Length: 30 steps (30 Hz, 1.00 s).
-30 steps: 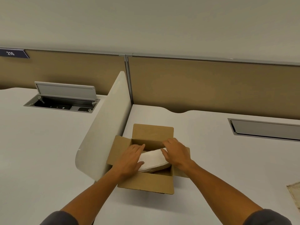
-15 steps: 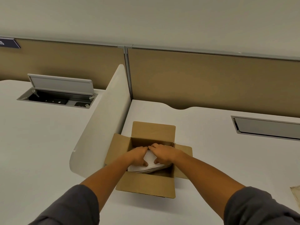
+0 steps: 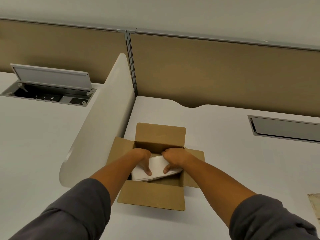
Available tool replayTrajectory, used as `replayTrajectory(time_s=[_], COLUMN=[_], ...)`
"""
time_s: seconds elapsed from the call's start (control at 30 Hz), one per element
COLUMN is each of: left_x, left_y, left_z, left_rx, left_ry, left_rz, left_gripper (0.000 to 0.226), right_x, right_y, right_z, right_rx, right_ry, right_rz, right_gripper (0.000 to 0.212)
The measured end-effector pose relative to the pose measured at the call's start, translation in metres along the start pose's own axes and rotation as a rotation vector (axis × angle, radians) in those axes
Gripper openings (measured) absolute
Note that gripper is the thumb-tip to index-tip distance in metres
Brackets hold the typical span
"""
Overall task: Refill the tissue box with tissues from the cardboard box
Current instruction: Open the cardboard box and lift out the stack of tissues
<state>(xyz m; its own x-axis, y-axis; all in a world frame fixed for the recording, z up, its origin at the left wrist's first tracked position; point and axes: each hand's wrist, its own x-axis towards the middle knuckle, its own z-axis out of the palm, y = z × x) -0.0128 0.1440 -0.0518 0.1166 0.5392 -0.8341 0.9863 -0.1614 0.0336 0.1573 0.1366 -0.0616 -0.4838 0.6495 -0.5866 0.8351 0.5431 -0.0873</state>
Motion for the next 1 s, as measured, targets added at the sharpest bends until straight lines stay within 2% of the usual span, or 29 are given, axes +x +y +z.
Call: replayTrajectory(time_s=[0.13, 0.53, 0.87, 1.0], left_x=[0.0, 0.0, 0.0, -0.002], left_y=[0.003, 0.003, -0.001, -0.004], left_z=[-0.008, -0.013, -0.007, -0.007], left_rx=[0.013, -0.02, -0.049, -0.039], left_ry=[-0.076, -0.171, -0.127, -0.064], left_rz=[-0.027, -0.05, 0.016, 0.066], left_gripper=[0.086, 0.095, 0.098, 0.101], right_x=[0.001, -0.002, -0.001, 0.0], right_y=[0.001, 0.001, 0.001, 0.001], right_z=[-0.001, -0.004, -0.003, -0.005], right_rx=[0.016, 0.056, 0.196, 0.238], right_ry=[-0.009, -0.049, -0.061, -0.087], right_rz=[-0.017, -0.02, -0.003, 0.007], right_gripper=[0.066, 0.067, 0.085, 0.09])
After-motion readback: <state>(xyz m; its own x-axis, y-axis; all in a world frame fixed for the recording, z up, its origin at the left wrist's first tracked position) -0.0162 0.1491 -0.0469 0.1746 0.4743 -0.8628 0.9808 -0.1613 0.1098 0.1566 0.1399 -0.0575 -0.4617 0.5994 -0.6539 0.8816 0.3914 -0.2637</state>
